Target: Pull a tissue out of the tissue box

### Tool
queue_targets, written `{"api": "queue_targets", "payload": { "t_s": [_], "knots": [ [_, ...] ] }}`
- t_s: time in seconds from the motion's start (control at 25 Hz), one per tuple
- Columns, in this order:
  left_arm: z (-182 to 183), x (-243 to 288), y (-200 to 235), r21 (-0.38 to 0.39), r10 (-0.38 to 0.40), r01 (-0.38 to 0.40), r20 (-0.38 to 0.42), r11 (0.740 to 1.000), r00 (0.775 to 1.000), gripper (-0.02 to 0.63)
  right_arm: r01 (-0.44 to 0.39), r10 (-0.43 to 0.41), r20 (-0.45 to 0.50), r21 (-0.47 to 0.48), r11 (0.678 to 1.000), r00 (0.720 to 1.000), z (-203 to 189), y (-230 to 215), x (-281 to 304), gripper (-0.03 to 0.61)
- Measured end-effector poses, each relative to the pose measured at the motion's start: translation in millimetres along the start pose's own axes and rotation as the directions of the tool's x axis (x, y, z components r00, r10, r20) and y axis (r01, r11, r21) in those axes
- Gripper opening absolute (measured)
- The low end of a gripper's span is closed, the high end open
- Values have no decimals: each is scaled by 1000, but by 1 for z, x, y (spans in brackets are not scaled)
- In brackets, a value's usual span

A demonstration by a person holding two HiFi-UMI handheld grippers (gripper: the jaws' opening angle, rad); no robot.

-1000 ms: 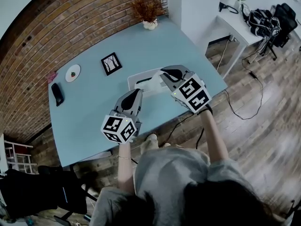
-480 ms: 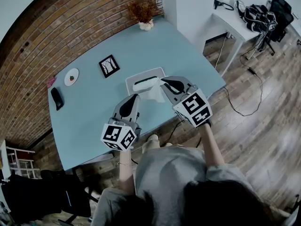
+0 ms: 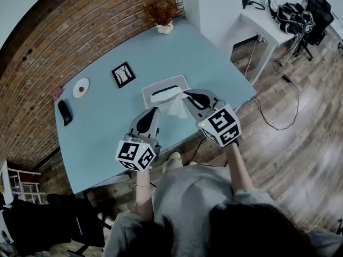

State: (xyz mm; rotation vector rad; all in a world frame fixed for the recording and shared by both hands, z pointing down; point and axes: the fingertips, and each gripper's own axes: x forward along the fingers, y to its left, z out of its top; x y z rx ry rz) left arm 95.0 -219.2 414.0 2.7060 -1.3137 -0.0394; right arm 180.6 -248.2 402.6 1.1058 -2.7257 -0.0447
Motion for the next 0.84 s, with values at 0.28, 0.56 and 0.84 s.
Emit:
{"api": "queue_targets", "payload": {
  "t_s": [0.28,0.56,0.84],
  "knots": [
    [2,1,-2,10,4,-4,1,1000,1000,3,-19,19,21,7,1000,1000,5,2,-2,0],
    [3,1,-1,14,11,-11,4,1000,1000,3,-35,35,37,2,999,999,10,2,-3,0],
    [5,0,-3,19,16,-16,13,1000,1000,3,-39,38,52,10,999,998,10,2,-4,0]
  ]
}}
